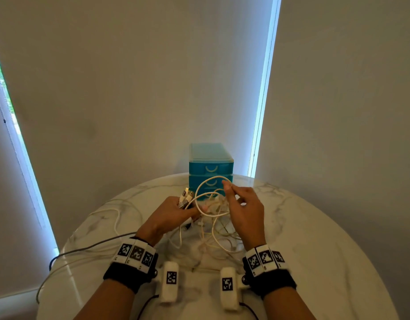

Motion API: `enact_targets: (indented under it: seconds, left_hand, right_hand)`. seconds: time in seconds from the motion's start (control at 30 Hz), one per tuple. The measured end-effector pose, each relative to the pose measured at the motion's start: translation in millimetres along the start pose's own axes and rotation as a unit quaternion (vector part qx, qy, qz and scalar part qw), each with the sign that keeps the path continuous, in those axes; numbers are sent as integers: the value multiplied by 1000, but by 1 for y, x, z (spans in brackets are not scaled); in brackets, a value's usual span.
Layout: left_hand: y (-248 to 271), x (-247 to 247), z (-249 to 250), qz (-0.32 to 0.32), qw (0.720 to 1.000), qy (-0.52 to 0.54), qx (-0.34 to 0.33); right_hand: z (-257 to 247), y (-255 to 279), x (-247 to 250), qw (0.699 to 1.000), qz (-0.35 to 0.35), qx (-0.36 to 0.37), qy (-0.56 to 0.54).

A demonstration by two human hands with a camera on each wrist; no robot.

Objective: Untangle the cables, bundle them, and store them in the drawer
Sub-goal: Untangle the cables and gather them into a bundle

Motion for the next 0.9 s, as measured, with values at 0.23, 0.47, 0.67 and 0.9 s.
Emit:
enact_targets:
  seconds: [0.23,0.47,0.67,0.9]
  left_hand:
    - [-13,8,-14,96,994,-27,35]
    - [-13,9,-14,137,990,24,12]
    - [-8,9,2,112,985,102,-84]
    - [-4,-7,5,0,996,44,-84]
  right_hand:
    - [5,-8,4,999,-46,-3,-6]
    - [9,-10,3,995,-52,-28,-80]
    - [4,-7,-6,989,-149,8,-13]
    - [-2,-1,-10,990,-127,-11,-54]
Point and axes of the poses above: each hand's wrist, its own y-axis away from the middle knuckle, its own x-axis out of the back of the hand, z = x × y, the point moved 3 cm from there along -y, towards the middle knuckle, and after that the axes turned 4 degrees about -z, right-handed, at the moved point
